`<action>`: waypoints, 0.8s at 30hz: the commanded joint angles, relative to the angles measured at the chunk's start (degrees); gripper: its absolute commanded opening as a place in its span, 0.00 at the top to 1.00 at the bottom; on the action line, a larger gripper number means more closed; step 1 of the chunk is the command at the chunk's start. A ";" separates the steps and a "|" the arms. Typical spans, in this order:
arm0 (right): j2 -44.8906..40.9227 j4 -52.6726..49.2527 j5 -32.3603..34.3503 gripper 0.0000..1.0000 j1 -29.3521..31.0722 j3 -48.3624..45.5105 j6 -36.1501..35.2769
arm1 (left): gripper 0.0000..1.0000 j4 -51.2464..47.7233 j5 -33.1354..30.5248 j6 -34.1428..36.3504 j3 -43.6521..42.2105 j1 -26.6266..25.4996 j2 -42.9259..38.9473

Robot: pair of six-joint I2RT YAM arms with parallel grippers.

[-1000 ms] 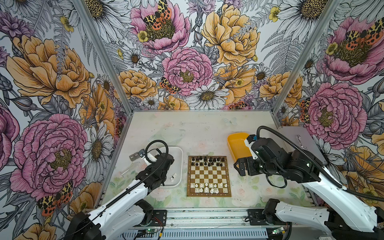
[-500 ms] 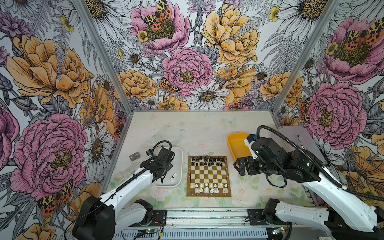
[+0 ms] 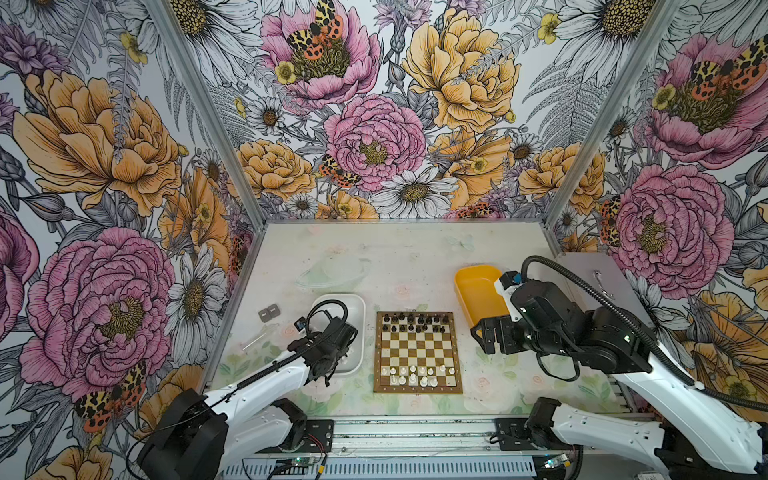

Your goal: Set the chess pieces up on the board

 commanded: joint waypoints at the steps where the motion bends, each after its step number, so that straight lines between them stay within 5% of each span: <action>1: -1.43 0.55 0.91 0.00 0.47 -0.53 0.25 | 0.58 6.95 -4.88 -0.70 0.21 -1.20 2.58; 11: -3.50 -1.84 1.79 0.00 0.34 0.01 0.59 | 0.59 10.34 -9.14 1.41 4.70 -4.55 8.94; 17: -4.72 -2.58 2.62 0.00 0.36 -0.39 0.44 | 0.59 3.04 -11.00 1.50 8.59 -5.84 5.87; 24: -3.65 -3.52 3.08 0.00 0.02 0.83 -1.43 | 0.61 -10.00 -4.81 3.88 15.31 -4.25 4.96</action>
